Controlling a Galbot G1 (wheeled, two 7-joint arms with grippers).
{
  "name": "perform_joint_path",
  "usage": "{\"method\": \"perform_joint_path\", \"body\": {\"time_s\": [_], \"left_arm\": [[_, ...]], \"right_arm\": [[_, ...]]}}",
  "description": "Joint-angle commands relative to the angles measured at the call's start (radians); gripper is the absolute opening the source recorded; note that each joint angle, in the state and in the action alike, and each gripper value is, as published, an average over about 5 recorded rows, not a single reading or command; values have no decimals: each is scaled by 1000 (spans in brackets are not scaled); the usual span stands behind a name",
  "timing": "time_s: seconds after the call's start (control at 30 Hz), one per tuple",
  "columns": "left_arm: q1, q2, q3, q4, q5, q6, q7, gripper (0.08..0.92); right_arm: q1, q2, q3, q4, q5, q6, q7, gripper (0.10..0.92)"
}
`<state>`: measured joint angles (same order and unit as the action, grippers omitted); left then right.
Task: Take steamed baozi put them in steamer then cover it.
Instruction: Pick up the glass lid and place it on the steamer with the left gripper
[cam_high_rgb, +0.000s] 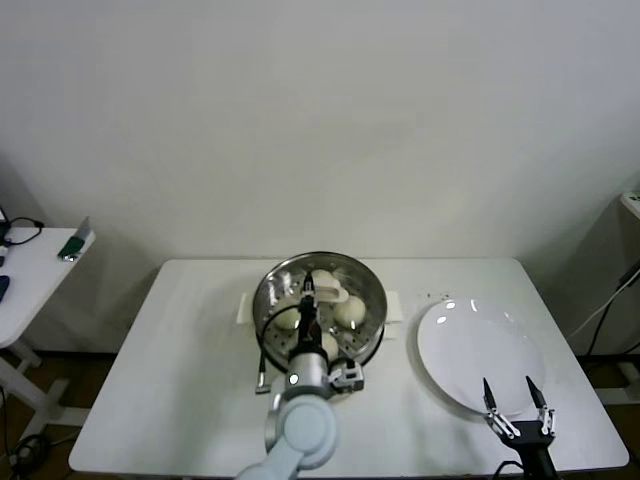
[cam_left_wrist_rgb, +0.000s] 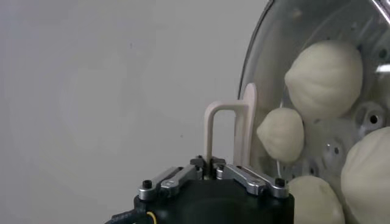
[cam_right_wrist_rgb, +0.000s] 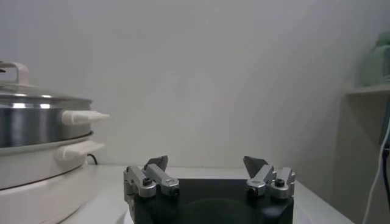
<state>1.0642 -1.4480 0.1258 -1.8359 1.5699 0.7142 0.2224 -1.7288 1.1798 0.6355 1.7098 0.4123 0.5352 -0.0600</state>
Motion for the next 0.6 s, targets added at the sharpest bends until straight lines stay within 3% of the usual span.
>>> {"method": "perform_joint_path", "body": {"time_s": [0.03, 0.33, 0.43, 0.6], "left_arm": [[5, 26, 6, -61, -32, -1, 39, 198], [59, 103, 31, -220, -184, 15, 47, 455], [85, 124, 32, -268, -306, -5, -17, 542], [154, 146, -56, -335, -633, -120, -201, 672]], "right_arm": [[-3, -6, 3, 12, 11, -19, 3, 823], [-4, -13, -5, 34, 41, -80, 43, 823], [-1, -11, -8, 37, 33, -92, 57, 823], [4, -11, -8, 45, 24, -81, 62, 823]]}}
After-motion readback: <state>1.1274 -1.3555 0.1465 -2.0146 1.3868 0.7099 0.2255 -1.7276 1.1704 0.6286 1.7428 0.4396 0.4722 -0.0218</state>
